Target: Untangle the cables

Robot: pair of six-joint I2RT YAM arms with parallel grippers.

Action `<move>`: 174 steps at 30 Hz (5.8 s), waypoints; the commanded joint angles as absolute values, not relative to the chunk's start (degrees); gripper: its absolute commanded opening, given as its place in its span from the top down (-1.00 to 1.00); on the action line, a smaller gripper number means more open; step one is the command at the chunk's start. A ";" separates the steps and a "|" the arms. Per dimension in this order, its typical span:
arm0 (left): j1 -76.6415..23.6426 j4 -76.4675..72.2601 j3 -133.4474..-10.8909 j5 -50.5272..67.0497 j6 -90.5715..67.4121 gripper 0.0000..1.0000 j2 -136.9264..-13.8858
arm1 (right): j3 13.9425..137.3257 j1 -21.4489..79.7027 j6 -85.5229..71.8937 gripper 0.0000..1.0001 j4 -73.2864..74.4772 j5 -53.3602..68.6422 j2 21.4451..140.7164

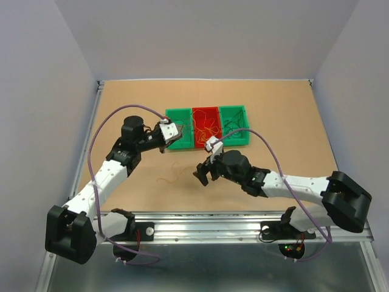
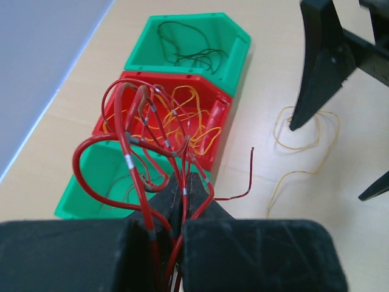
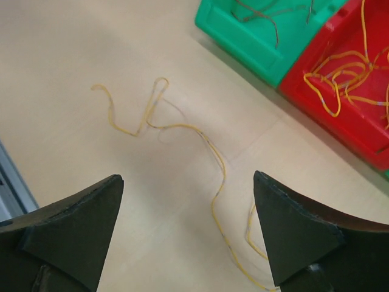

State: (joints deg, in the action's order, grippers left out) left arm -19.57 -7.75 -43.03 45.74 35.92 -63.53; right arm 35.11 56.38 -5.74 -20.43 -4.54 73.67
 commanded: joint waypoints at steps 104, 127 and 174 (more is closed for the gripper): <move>-22.41 14.06 -43.24 15.38 37.44 -0.46 -64.96 | 43.20 36.47 -29.46 0.99 -33.67 -19.70 84.74; -29.62 6.52 -73.55 19.07 26.73 -0.72 -84.27 | 54.40 42.54 -27.77 0.99 -1.23 -26.19 81.03; -29.27 -10.63 -78.49 13.71 17.40 1.00 -112.94 | 48.61 42.63 -17.23 -1.00 3.69 -11.34 83.14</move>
